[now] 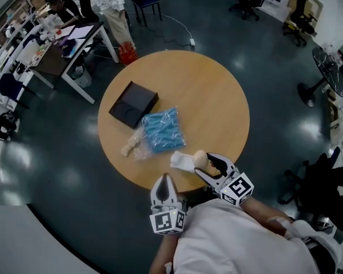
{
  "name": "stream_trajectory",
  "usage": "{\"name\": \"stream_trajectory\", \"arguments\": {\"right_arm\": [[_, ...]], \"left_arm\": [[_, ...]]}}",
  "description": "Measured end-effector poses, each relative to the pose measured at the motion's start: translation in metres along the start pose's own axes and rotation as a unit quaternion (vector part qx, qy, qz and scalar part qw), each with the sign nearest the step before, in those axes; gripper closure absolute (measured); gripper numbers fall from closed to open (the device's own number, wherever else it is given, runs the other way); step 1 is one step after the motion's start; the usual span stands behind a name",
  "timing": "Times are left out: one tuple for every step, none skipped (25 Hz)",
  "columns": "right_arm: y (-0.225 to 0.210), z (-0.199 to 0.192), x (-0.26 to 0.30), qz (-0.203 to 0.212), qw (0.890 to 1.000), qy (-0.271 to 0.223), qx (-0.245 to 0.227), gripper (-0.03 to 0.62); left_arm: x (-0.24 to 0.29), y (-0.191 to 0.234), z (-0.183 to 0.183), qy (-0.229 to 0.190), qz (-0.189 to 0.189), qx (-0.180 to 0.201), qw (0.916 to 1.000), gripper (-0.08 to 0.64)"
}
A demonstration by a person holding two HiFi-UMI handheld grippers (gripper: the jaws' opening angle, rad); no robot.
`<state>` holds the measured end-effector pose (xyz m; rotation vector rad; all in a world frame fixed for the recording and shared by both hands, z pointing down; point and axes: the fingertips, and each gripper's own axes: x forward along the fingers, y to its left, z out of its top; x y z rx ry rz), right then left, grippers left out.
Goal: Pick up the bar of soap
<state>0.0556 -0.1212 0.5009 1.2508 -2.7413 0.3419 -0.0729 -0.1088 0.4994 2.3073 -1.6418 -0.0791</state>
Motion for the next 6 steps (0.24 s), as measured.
{"name": "stream_trajectory", "arguments": {"right_arm": [[0.0001,-0.0001,-0.0007,0.0,1.0,0.0,0.0,0.334],[0.0003,-0.0003,-0.0013,-0.001,1.0,0.0,0.001,0.334],[0.0006,-0.0006,-0.0017,-0.002,1.0,0.0,0.001,0.334],[0.0011,-0.001,-0.0019,-0.002,1.0,0.0,0.001,0.334],[0.0016,-0.0013,-0.0019,-0.003,1.0,0.0,0.0,0.334],[0.0021,-0.0017,-0.0019,-0.003,1.0,0.001,0.0,0.334]], "left_arm": [[-0.0005,-0.0001,-0.0007,0.001,0.0,-0.001,1.0,0.557],[-0.001,-0.0001,-0.0013,0.002,0.0,-0.002,1.0,0.557],[-0.0015,0.0003,-0.0018,0.002,0.001,-0.002,1.0,0.557],[-0.002,0.0009,-0.0021,0.002,0.001,-0.002,1.0,0.557],[-0.0024,0.0017,-0.0022,0.003,0.001,-0.002,1.0,0.557],[-0.0027,0.0025,-0.0023,0.003,0.001,-0.002,1.0,0.557]]}}
